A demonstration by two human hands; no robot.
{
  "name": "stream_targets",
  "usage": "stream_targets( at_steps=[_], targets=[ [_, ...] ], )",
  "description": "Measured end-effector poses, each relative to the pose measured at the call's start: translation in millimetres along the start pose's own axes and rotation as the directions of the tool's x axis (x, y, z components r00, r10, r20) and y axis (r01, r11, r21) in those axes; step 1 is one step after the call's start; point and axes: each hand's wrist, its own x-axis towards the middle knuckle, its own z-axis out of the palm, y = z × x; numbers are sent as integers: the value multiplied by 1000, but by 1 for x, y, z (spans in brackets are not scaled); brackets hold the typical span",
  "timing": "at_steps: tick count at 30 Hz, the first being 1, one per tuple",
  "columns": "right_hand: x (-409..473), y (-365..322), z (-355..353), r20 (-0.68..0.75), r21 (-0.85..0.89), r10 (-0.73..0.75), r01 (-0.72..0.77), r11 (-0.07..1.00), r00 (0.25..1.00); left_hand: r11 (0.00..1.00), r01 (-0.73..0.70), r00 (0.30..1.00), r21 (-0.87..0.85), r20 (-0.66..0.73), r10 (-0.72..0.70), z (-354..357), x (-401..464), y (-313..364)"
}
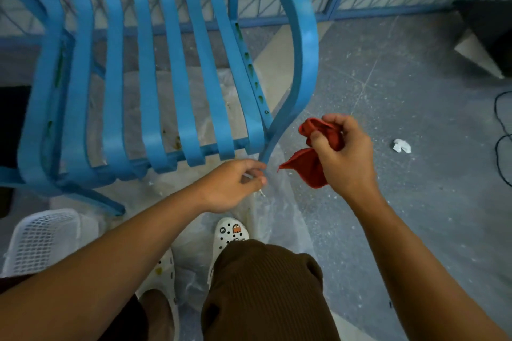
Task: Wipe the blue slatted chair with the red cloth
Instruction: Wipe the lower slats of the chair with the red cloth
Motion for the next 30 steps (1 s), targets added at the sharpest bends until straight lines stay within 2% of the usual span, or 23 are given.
stream_targets(
  at_steps=[3,6,10,12,14,18,25,28,30],
  targets=[
    [-13,-33,-12,-4,52,-48,48,997,999,999,-39,999,34,-28,40,-15,-21,16],
    [-30,-54,-3,32,43,-121,120,992,992,991,-84,983,108,-152,100,-35,-37,24],
    [-37,-54,36,96,16,-204,203,979,974,946,-78,900,316,-385,203,-70,-44,16],
    [-35,-53,58,116,-4,-250,252,968,961,908,-36,870,417,-435,234,-88,-46,3],
    [-31,-50,78,133,-46,-293,301,952,947,881,-5,860,473,-447,245,-100,-45,-9],
    [-27,-37,109,174,-144,-339,365,920,924,891,-5,869,455,-439,229,-105,-43,-19],
    [-38,-17,131,132,-228,-315,338,913,940,881,-18,876,472,-417,241,-105,-38,-22],
    [-49,5,134,172,-255,-304,340,905,937,869,-59,884,491,-378,274,-104,-33,-21],
    [-58,24,136,213,-281,-226,281,918,951,854,-88,895,513,-335,294,-104,-31,-19]
  ],
)
